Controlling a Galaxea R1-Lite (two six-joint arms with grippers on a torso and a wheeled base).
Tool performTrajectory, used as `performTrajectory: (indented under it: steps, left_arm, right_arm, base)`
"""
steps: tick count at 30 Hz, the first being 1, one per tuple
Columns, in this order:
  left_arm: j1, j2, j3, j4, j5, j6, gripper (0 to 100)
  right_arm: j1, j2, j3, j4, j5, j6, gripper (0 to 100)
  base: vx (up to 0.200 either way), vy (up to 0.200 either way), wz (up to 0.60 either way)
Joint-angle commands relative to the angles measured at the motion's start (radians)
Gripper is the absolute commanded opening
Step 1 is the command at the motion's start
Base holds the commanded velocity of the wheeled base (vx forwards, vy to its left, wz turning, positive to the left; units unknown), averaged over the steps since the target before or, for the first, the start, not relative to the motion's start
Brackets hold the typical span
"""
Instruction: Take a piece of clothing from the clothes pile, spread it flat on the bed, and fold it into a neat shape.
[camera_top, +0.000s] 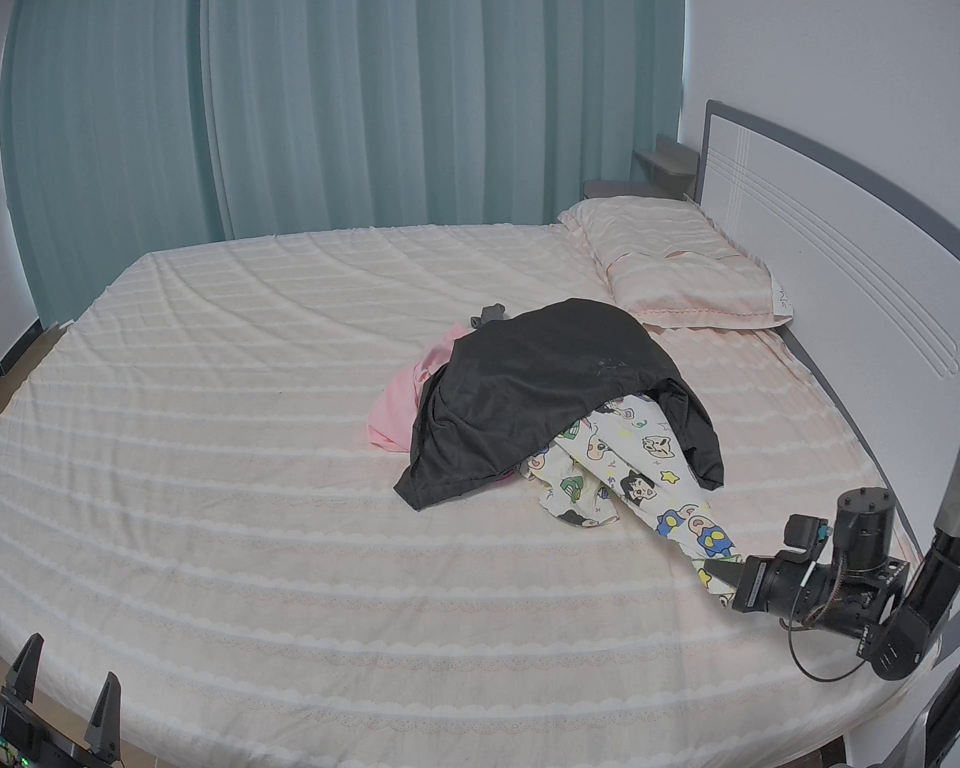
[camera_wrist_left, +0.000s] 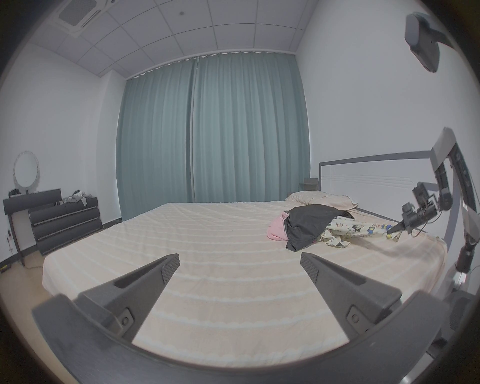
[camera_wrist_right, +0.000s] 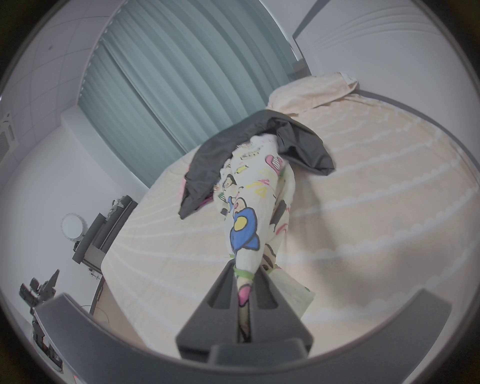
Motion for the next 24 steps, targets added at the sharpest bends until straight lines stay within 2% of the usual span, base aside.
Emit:
performTrajectory:
  steps: [1,8,9,10,11,12,13,15,16,19,20,21,24]
  left_arm:
    - [0.004,-0.015,0.016,-0.002,-0.004,0.036,100]
    - [0.004,-0.017,0.005,-0.021,-0.025,0.036,100]
    - [0.004,0.009,-0.082,-0.071,-0.033,-0.01,100]
    - [0.004,0.017,-0.096,-0.08,-0.033,-0.02,100]
    - [0.004,0.18,-0.331,-0.151,-0.033,-0.183,100]
    - [0.007,0.264,-0.387,-0.146,-0.039,-0.208,100]
    - [0.007,0.264,-0.387,-0.146,-0.039,-0.208,100]
    - [-0.009,0.425,-0.41,-0.143,-0.104,0.006,100]
    - [-0.022,0.473,-0.398,-0.145,-0.136,0.052,100]
    - [-0.068,0.603,-0.367,-0.154,-0.206,0.067,100]
    - [-0.108,0.647,-0.361,-0.152,-0.232,0.067,100]
    - [-0.118,0.66,-0.358,-0.152,-0.237,0.067,100]
    - [-0.27,0.867,-0.346,-0.156,-0.246,0.075,100]
  right_arm:
    - [0.022,-0.182,0.105,-0.042,0.006,-0.001,0]
    - [0.029,-0.372,0.14,-0.046,0.058,-0.001,0]
    - [0.03,-0.4,0.139,-0.045,0.069,-0.003,0]
    - [0.03,-0.403,0.139,-0.045,0.07,-0.003,0]
    - [0.024,-0.434,0.13,-0.042,0.095,0.001,0]
    - [0.019,-0.44,0.122,-0.046,0.116,0.007,0]
    - [0.019,-0.44,0.122,-0.046,0.116,0.007,0]
    - [0.01,-0.458,0.097,-0.048,0.154,0.008,0]
    - [0.009,-0.467,0.093,-0.048,0.158,0.008,0]
    - [0.004,-0.486,0.07,-0.046,0.165,0.008,0]
    - [0.004,-0.486,0.059,-0.042,0.165,0.001,0]
    - [0.004,-0.486,0.056,-0.04,0.165,-0.001,0]
    - [0.004,-0.472,0.002,-0.026,0.165,-0.003,0]
  base:
    - [0.0,0.0,0.0]
    - [0.0,0.0,0.0]
    - [0.0,0.0,0.0]
    - [0.0,0.0,0.0]
    - [0.0,0.0,0.0]
    - [0.0,0.0,0.0]
    - [0.0,0.0,0.0]
    - [0.0,0.0,0.0]
    - [0.0,0.0,0.0]
    - [0.0,0.0,0.0]
    - [0.0,0.0,0.0]
    - [0.0,0.0,0.0]
    - [0.0,0.0,0.0]
